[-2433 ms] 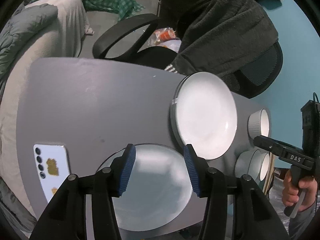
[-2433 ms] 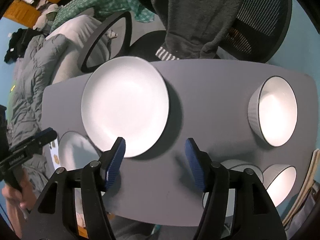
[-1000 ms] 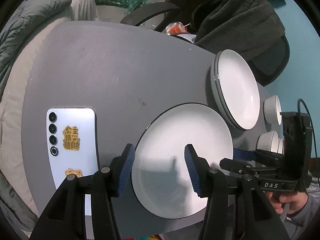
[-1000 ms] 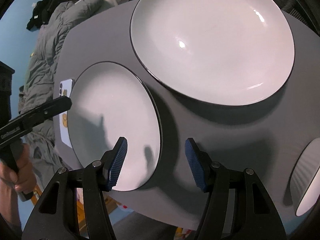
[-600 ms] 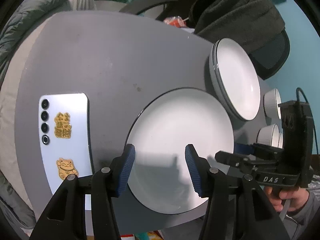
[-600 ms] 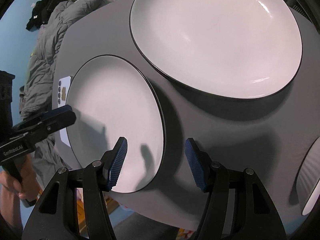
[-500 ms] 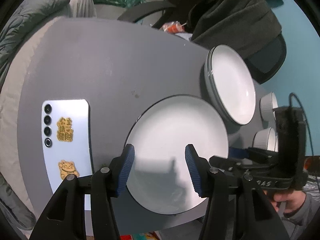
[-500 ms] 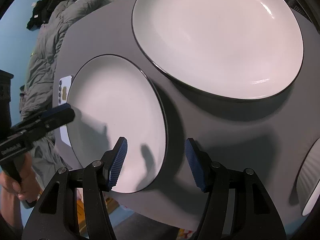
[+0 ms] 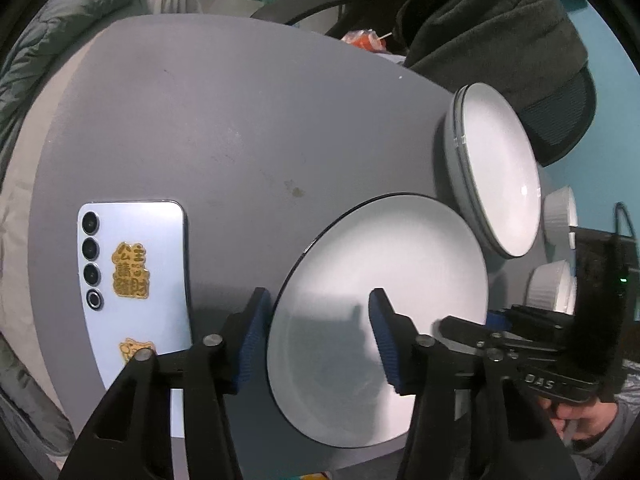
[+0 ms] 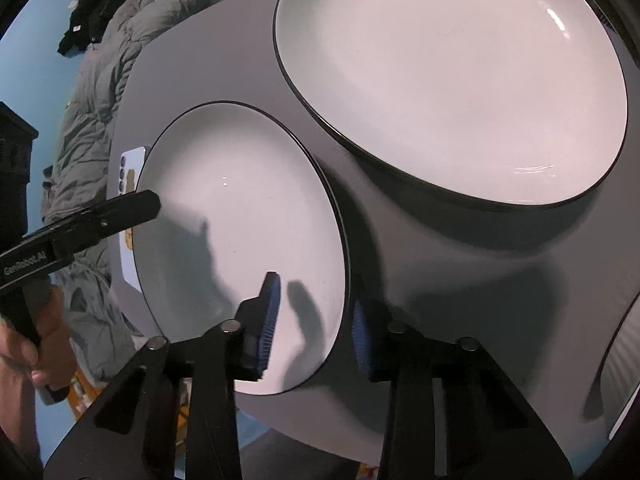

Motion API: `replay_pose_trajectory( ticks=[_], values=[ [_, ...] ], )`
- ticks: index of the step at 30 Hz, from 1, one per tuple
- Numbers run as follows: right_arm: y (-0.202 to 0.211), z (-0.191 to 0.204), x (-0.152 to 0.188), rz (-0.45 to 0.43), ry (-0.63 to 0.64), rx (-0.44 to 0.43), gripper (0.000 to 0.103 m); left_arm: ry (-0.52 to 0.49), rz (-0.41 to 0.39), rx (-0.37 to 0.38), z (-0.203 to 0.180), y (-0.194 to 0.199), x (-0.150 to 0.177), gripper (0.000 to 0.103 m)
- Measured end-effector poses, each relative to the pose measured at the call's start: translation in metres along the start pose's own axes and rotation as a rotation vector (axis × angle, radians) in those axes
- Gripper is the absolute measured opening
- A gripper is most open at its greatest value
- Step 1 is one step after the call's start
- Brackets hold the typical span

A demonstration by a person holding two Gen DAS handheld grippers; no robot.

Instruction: Organize plates and bowls

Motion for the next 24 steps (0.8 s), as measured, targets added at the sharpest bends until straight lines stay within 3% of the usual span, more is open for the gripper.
replay_pose_trajectory(
  ticks=[2, 7, 13, 24],
  values=[
    [0.0, 0.0, 0.0, -0.004, -0.002, 0.004, 0.029, -0.006, 0.001, -0.018, 0.001, -0.001, 0.001, 0.043],
    [0.0, -0.008, 0.0, -0.01, -0.038, 0.005, 0.013, 0.014, 0.0, -0.009, 0.003, -0.002, 0.002, 0.041],
    [0.003, -0.014, 0.006, -0.005, -0.062, 0.009, 0.013, 0.019, 0.011, 0.003, -0.001, -0.006, 0.019, 0.04],
    [0.026, -0.059, 0.04, -0.009, -0.103, 0.027, 0.013, -0.035, 0.066, 0.054, -0.057, -0.027, 0.063, 0.04]
  ],
)
Point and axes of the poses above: each gripper's, at about its wrist camera, not at the fingertips, and y roughly against the way its jaws point, z to its left, x to its underside, the point moved 8 cm from there along -y, roughly the way its jaws point, and after that the axes turned 2 degrees about -z, right-handed, at the moved point
